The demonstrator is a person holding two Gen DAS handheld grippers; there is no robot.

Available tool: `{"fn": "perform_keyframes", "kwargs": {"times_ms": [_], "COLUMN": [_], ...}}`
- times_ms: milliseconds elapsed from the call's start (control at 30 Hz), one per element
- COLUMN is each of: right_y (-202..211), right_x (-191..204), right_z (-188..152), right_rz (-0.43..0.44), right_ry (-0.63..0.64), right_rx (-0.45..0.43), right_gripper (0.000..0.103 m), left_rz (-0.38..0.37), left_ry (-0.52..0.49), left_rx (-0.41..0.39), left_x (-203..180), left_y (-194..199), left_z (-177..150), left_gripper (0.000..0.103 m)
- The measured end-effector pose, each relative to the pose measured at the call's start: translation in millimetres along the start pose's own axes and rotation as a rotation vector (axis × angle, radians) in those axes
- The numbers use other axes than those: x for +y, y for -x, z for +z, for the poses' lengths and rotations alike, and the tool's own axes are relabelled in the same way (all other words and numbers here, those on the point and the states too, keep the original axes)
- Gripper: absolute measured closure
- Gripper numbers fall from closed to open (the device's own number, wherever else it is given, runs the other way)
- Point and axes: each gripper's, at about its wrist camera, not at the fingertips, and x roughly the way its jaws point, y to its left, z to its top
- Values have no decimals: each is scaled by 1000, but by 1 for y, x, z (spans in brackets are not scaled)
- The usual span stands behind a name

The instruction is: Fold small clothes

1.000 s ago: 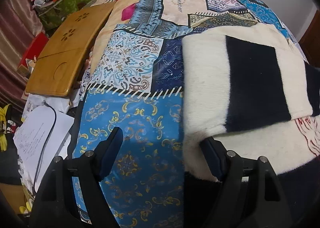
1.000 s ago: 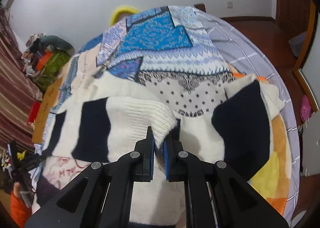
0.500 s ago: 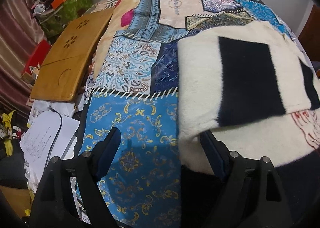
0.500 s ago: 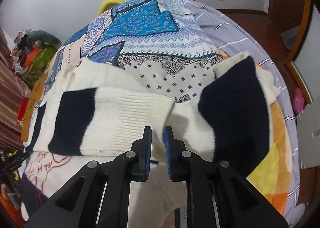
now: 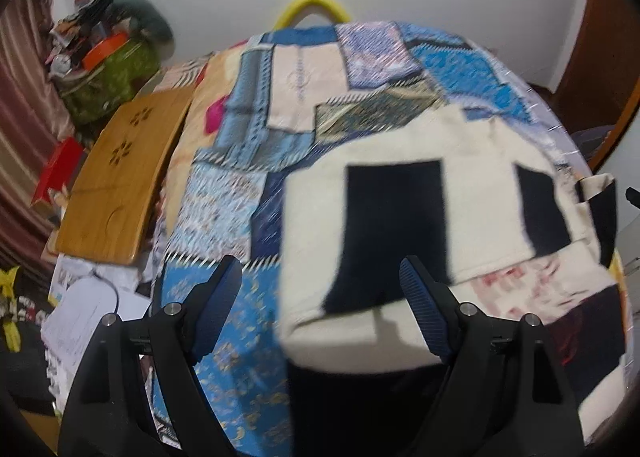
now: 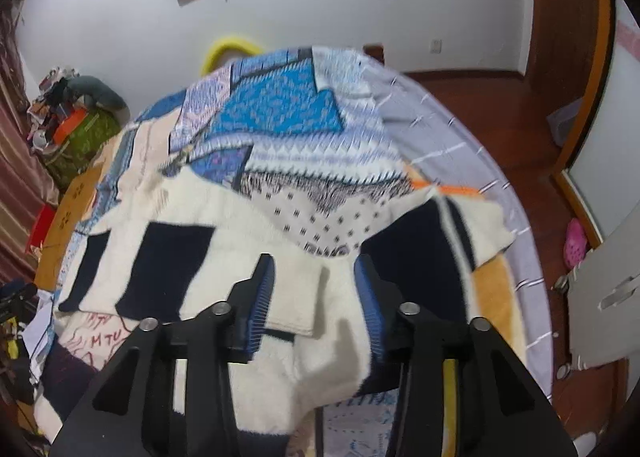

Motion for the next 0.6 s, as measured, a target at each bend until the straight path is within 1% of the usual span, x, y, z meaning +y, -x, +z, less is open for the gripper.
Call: {"fn": "perform_keyframes", "kwargs": {"times_ms": [67,167,300,467,600], "right_y": [12,27,39,38,25], "right_x": [-6,-16,-35,-68,-94], "right_z": [4,8,7,-1,-11], "right_rz": [-11,-33,-69,-103,-110], "right_ry": [-3,-9,-32,-97,-161], "right_rx": [-33,-67,-92,-83,-47], "right_gripper": [55,52,50,50,50], "left_rz": [-19,-52,-90,-129,-144], "left_ry": [-12,-31,-52,-74,-88], "left_rx": [-16,-29,-31,0,40], "left_x": [-9,-27,-49,-78,-98], "left_y": [4,5,0,-15,-35], "left_z": [8,19,31,38,38], "left_gripper": [22,22,21,21,21]}}
